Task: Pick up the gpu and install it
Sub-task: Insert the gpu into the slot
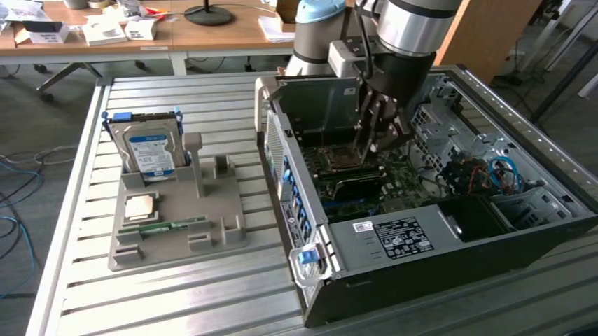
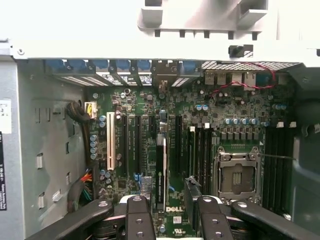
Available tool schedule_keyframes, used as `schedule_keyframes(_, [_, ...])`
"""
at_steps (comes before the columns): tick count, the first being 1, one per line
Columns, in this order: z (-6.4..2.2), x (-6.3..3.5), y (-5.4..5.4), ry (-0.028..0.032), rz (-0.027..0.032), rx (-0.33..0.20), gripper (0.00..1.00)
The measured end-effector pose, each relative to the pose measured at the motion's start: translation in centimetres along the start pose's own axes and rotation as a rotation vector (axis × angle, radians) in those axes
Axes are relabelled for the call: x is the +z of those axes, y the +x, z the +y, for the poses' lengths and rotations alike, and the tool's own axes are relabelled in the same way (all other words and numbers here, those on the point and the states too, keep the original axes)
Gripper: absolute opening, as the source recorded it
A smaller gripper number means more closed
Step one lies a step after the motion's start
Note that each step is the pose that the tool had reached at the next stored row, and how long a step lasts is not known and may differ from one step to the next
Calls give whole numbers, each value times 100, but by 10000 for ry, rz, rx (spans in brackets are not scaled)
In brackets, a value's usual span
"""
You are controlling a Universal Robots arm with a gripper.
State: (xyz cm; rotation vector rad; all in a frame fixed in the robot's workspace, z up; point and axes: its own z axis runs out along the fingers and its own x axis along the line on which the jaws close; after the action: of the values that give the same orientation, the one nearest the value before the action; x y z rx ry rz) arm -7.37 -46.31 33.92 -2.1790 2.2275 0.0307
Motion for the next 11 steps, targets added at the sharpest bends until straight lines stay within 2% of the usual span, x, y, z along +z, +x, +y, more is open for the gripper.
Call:
schedule_keyframes(4, [0,-54,-2,0,0,0,40])
schedule_keyframes(11, [0,-86,-3,0,-2,0,40])
